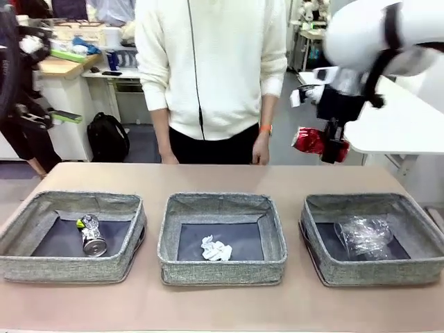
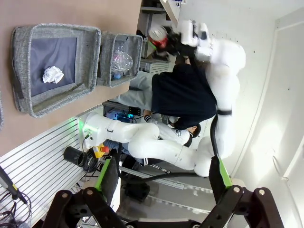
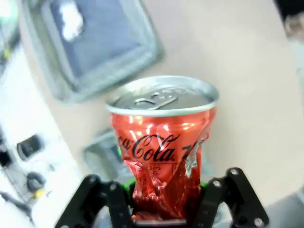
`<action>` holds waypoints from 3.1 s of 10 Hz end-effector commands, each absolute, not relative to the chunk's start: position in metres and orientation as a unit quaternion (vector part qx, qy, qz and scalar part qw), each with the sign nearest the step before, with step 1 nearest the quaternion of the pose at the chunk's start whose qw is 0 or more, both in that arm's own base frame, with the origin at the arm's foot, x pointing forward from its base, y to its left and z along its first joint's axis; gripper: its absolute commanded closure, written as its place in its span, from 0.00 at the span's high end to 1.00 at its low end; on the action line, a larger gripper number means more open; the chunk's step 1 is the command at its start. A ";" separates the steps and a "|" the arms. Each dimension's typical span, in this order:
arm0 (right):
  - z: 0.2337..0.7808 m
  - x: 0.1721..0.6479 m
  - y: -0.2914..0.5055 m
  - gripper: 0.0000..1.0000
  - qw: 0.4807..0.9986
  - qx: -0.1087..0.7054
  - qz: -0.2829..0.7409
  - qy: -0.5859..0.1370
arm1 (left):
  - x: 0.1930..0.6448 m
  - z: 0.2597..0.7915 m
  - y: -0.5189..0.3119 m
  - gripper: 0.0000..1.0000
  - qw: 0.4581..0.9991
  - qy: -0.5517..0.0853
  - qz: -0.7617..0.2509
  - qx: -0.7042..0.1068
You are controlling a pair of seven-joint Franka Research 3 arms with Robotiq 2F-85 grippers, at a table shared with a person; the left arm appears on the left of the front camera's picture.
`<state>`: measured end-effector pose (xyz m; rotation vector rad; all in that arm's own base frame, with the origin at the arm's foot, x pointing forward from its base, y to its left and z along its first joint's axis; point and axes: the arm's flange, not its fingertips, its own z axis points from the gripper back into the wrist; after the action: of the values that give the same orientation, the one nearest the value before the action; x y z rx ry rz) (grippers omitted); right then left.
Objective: Sort the waste into the appropriate baskets.
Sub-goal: Pick up the waste item pointed out by the person.
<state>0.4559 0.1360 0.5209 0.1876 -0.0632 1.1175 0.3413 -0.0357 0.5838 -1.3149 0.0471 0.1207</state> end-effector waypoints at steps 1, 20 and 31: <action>0.530 0.417 0.170 0.00 0.910 0.110 0.389 -0.096 | 0.341 0.583 -0.035 1.00 0.783 0.017 0.047 -0.620; 0.766 0.354 0.370 0.00 0.991 0.125 0.045 0.007 | 0.341 0.583 -0.035 1.00 0.783 0.017 0.047 -0.620; 0.743 0.361 0.363 0.00 0.992 0.113 0.046 0.034 | 0.341 0.583 -0.035 1.00 0.783 0.017 0.047 -0.620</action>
<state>0.3623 0.3631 0.7419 0.2203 0.0851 0.0889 0.3417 -0.0354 0.5832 -1.3152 0.0492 0.1219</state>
